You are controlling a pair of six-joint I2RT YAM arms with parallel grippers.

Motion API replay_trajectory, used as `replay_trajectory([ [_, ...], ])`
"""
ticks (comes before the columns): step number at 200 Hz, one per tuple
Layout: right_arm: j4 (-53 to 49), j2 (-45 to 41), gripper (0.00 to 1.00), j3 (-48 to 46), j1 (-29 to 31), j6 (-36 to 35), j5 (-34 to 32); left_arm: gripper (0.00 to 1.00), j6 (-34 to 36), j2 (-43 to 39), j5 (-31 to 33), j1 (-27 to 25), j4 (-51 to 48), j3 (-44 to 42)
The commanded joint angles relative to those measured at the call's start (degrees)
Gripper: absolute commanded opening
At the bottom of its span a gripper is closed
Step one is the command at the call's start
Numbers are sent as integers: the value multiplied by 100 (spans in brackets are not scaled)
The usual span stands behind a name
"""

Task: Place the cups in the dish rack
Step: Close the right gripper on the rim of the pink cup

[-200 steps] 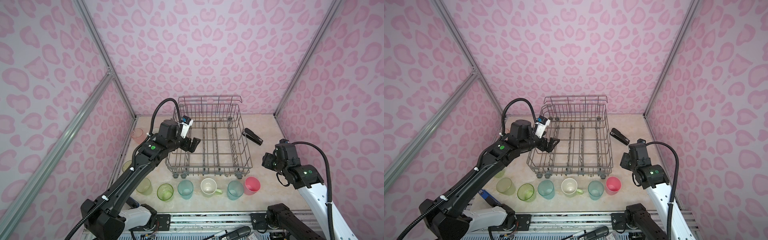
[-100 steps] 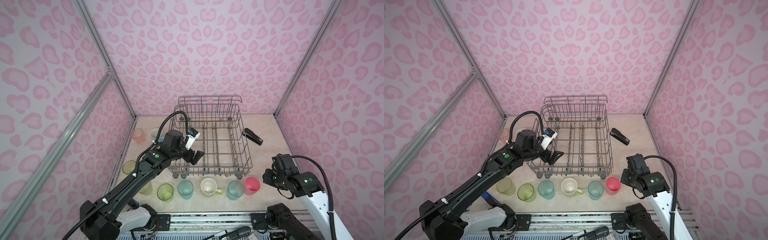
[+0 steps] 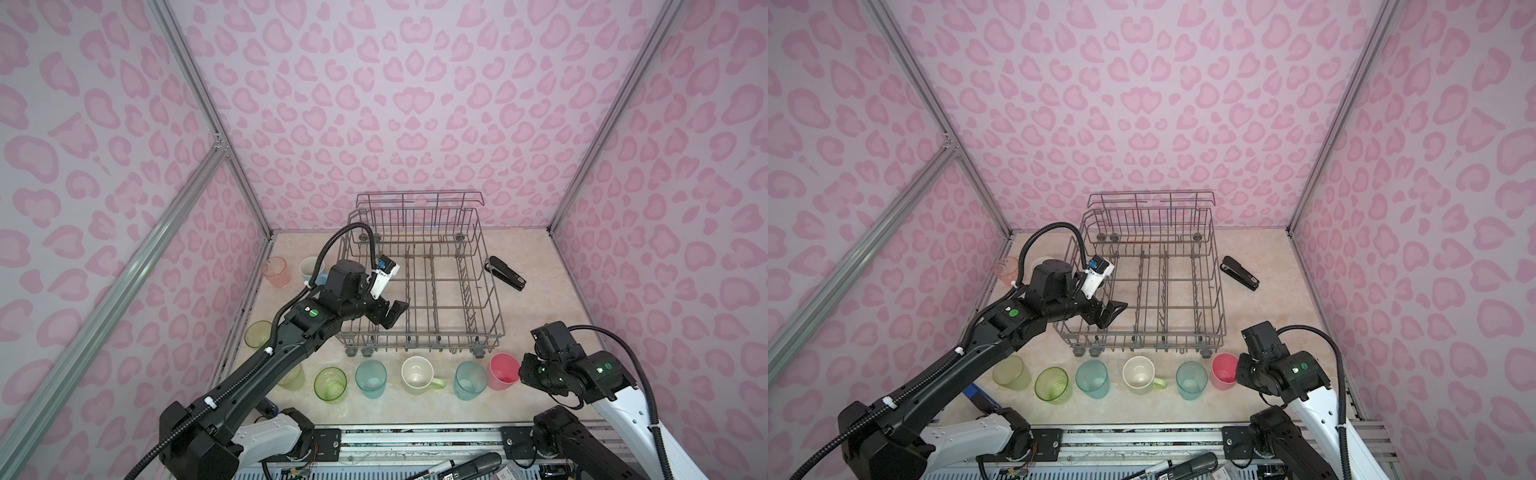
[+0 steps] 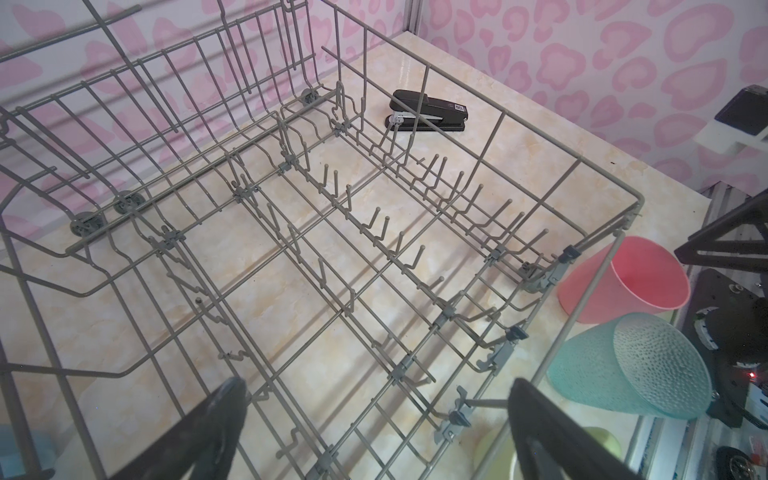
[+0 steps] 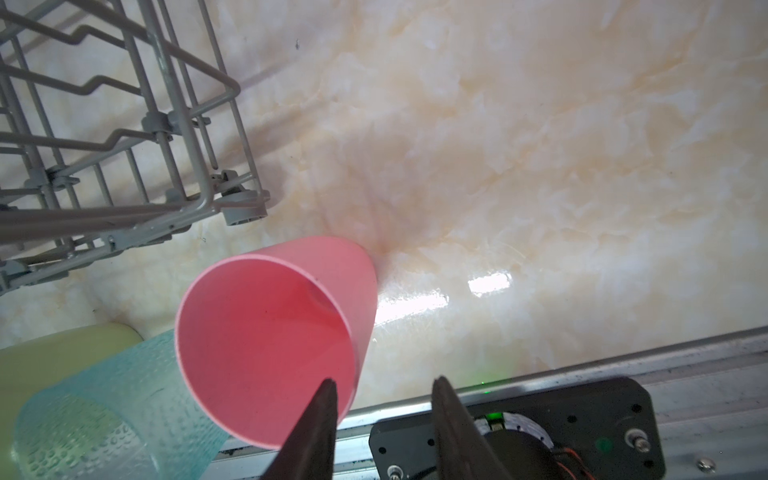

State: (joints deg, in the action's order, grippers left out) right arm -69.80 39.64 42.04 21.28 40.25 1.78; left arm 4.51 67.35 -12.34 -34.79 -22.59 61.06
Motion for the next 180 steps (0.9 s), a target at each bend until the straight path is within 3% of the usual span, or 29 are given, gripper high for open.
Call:
replay_trajectory([
  [1,88,2,39,-17,90,188,-59,100,5,-64,67,0,195,-41],
  [79,433,144,37,-212,352,369,-155,100,-12,-51,122,-2,185,-50],
  [155,886,431,27,-568,478,492,-301,100,-12,-77,152,0,189,-68],
  [180,941,344,19,-695,483,570,-359,100,-19,-82,163,6,194,-68],
])
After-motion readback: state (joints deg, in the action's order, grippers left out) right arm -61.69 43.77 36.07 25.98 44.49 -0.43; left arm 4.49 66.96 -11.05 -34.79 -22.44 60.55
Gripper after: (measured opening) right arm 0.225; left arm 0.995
